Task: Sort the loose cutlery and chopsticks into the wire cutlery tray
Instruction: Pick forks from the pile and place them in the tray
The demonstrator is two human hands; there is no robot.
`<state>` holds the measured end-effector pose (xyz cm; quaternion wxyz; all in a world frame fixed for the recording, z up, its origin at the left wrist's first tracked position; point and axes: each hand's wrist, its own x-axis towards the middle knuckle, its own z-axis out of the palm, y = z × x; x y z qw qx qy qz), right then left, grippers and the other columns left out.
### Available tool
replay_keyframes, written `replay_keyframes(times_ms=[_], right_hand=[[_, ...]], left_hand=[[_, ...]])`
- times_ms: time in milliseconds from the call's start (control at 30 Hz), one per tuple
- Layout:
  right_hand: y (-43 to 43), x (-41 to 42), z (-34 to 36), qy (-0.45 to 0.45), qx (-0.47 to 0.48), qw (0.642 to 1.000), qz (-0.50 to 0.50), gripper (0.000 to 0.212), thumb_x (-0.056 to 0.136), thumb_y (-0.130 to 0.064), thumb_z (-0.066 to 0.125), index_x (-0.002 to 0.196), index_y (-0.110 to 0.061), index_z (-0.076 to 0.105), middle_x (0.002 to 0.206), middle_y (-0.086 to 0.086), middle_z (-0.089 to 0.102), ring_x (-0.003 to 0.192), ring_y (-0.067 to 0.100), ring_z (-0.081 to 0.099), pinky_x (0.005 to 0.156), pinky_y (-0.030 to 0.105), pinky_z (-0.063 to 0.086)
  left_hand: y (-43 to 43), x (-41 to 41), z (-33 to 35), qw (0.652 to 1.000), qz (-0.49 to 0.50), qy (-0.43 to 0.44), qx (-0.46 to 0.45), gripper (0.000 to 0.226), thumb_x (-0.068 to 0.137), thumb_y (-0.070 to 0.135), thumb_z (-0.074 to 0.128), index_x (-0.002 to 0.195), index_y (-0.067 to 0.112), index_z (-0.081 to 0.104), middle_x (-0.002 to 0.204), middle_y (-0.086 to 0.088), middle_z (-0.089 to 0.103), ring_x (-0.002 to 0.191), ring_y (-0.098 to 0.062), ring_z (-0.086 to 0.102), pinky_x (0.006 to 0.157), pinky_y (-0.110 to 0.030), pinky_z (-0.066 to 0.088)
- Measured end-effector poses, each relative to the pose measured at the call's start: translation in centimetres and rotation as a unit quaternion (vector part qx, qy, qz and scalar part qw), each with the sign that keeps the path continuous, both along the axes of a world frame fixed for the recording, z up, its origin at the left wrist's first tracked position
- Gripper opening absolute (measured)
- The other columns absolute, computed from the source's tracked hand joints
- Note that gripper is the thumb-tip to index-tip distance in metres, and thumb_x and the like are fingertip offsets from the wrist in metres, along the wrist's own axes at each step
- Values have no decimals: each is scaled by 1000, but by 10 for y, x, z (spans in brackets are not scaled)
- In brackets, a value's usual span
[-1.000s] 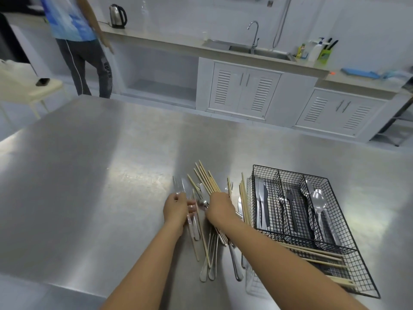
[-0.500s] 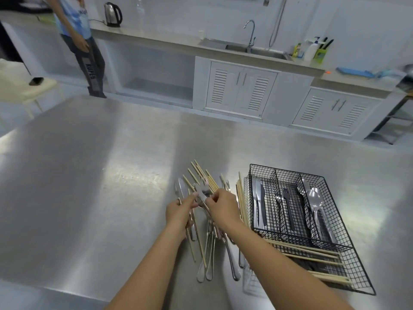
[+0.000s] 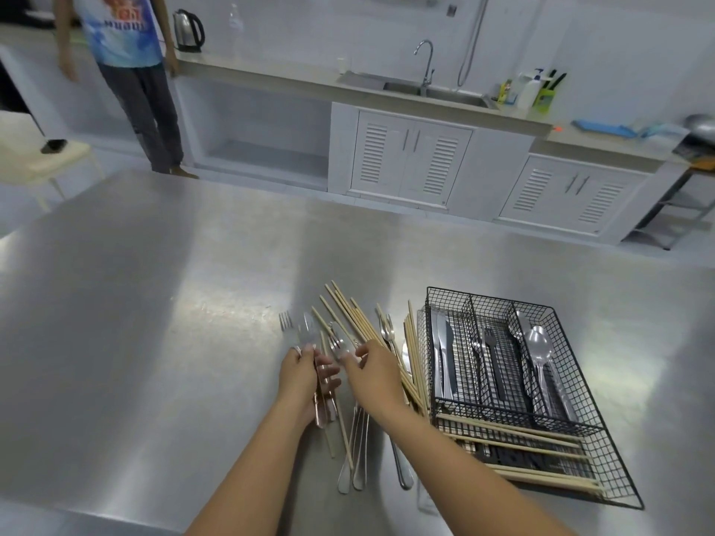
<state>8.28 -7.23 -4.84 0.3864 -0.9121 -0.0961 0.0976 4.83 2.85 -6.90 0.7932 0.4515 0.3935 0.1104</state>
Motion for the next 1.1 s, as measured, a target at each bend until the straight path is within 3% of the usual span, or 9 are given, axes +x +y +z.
replay_keyframes(times_ms=[100, 267, 433, 567, 700, 767, 933, 1000, 1100], right_hand=[[-7, -1, -6, -38, -96, 995, 12, 21, 90, -32, 58, 103, -14, 59, 100, 0, 60, 85, 16, 58, 69, 26, 46], [-3, -2, -8, -19, -236, 969, 74, 18, 93, -21, 57, 106, -9, 62, 97, 6, 62, 94, 23, 64, 66, 27, 41], [0, 0, -1, -44, -119, 992, -9, 15, 92, -25, 53, 85, -14, 62, 84, 1, 66, 76, 18, 61, 65, 28, 49], [6, -5, 1, -67, -69, 995, -4, 19, 94, -26, 53, 85, -15, 66, 79, 0, 67, 70, 15, 61, 65, 29, 51], [9, -16, -3, -103, -70, 991, 40, 23, 97, -25, 46, 95, -15, 66, 86, -1, 67, 78, 15, 62, 66, 27, 48], [8, -20, -3, -113, -69, 988, 80, 23, 96, -26, 46, 104, -19, 67, 94, -1, 68, 83, 14, 62, 67, 24, 45], [-6, -3, 10, -53, 13, 998, 25, 19, 90, -23, 53, 90, -15, 71, 85, 0, 69, 71, 11, 59, 62, 21, 48], [-19, 21, 13, -24, 3, 999, -23, 20, 89, -12, 54, 101, -11, 70, 97, 3, 70, 77, 11, 60, 66, 18, 48], [-28, 51, 7, 21, -58, 998, 13, 25, 87, -3, 54, 103, -10, 72, 111, 8, 70, 92, 18, 65, 86, 29, 54]], left_hand=[[5, -2, 3, 1000, 9, -8, -13, 24, 102, 24, 34, 92, 8, 48, 72, -9, 50, 52, -23, 51, 45, -28, 49], [9, -3, 7, 999, -41, 30, 7, 18, 97, 25, 46, 94, 8, 53, 62, -2, 42, 39, -11, 33, 34, -18, 27], [3, -4, 11, 998, -19, 58, 34, 25, 84, 25, 68, 76, 8, 51, 65, -5, 44, 42, -13, 30, 39, -21, 26], [3, -3, 12, 994, -82, 56, 55, 37, 78, 34, 74, 92, 2, 63, 67, -6, 55, 37, -9, 29, 37, -19, 27], [-8, 3, 12, 993, -65, 64, 79, 17, 82, 19, 71, 87, 3, 65, 56, -5, 57, 40, -12, 46, 43, -19, 35], [-8, 5, 11, 991, -49, 87, 90, 11, 83, 12, 64, 86, 1, 66, 66, -14, 64, 53, -21, 57, 50, -23, 43], [1, 4, 12, 986, -11, 110, 120, 22, 92, 14, 46, 86, 5, 65, 67, -6, 64, 55, -20, 49, 54, -27, 41], [4, 3, 15, 987, 0, 101, 123, 24, 96, 21, 42, 90, 6, 60, 67, -6, 62, 64, -21, 52, 62, -29, 41], [6, 2, 19, 997, 7, 57, 54, 23, 99, 22, 41, 91, 5, 54, 65, -11, 56, 61, -23, 54, 60, -32, 47]])
